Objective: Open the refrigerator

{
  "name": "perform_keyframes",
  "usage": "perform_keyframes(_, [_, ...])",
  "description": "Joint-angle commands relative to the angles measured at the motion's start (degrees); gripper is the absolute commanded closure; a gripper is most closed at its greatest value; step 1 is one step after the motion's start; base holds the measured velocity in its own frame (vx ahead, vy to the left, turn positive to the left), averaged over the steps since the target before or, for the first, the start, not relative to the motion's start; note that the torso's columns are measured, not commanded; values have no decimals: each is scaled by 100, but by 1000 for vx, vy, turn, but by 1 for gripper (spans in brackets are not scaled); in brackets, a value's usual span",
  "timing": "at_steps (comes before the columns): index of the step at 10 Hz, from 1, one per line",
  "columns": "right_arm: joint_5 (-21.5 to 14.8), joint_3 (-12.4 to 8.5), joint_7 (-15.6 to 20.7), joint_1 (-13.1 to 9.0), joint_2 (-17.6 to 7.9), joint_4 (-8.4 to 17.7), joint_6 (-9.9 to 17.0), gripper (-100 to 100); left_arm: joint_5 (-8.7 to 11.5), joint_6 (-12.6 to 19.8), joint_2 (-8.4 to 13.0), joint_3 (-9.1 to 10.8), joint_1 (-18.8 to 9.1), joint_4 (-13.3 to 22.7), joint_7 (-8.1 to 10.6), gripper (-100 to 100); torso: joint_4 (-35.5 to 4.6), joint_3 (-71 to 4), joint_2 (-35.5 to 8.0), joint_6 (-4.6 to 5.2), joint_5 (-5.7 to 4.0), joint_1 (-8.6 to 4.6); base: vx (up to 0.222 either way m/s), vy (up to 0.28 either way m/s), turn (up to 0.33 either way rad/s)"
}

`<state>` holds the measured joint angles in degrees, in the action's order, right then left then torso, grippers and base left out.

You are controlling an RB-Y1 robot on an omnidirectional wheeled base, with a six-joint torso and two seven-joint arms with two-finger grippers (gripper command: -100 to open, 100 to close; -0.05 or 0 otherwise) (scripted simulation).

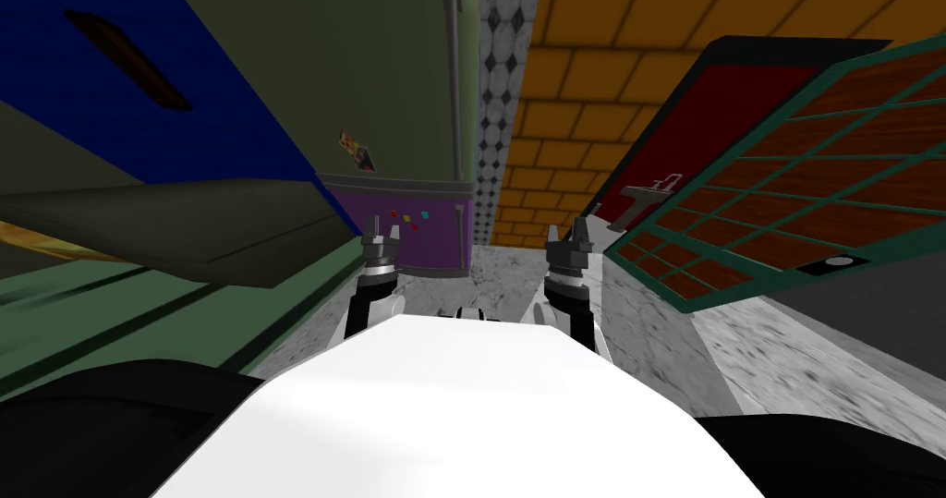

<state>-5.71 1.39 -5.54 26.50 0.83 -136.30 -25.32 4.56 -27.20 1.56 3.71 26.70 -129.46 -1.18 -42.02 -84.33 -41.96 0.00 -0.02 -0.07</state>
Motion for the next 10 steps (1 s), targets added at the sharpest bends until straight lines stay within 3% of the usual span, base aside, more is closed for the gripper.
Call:
perform_keyframes(1, [0, 0, 0, 0, 0, 0, 0, 0, 173, 173, 400, 61, 30, -27, 62, -100, -16, -26, -14, 0, -1, -2, 90, -64, 99])
perform_keyframes(5, [0, 0, 0, 1, 0, 0, 0, 0, 606, 595, 705, 212, 114, -116, 210, -100, -24, -30, -23, 0, 2, 8, 131, -93, 113])
perform_keyframes(10, [0, 1, 0, 1, 1, 0, 0, 0, 1260, 1233, 817, 442, 240, -250, 434, -100, -26, -24, -31, 0, 2, 5, 159, -139, 147])
